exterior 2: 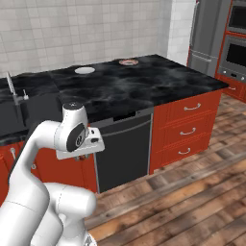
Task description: Take the chicken drumsticks from the pan and place one on each plate on the dining counter.
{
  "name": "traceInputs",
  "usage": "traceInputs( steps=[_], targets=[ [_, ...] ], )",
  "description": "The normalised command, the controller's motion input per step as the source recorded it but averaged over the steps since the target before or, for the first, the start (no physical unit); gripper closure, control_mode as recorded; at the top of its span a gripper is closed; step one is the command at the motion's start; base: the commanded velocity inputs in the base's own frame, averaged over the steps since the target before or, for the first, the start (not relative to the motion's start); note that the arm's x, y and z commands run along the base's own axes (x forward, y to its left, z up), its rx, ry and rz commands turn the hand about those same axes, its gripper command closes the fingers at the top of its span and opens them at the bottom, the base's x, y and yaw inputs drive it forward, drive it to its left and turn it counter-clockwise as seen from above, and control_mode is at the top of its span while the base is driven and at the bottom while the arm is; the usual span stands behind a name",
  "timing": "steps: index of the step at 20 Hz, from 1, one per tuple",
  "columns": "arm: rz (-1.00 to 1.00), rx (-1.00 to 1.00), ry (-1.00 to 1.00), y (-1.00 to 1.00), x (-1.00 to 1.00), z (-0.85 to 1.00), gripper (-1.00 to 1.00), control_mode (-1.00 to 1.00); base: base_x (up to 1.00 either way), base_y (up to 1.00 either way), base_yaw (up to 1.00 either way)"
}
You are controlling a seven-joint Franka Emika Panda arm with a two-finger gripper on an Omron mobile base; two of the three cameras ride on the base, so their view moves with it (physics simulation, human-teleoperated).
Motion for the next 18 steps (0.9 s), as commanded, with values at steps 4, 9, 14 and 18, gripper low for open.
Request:
traceInputs(
  steps=[4, 9, 14, 18],
  targets=[
    [0.00, 0.00, 0.00, 0.00, 0.00, 0.00, 1.00, 1.00, 0.84, -0.48, -0.07],
    [0.00, 0.00, 0.00, 0.00, 0.00, 0.00, 1.00, 1.00, 0.84, -0.49, -0.03],
    [0.00, 0.00, 0.00, 0.00, 0.00, 0.00, 1.00, 1.00, 0.85, -0.50, 0.00],
    [0.00, 0.00, 0.00, 0.00, 0.00, 0.00, 1.00, 1.00, 0.82, -0.51, 0.00]
  ],
)
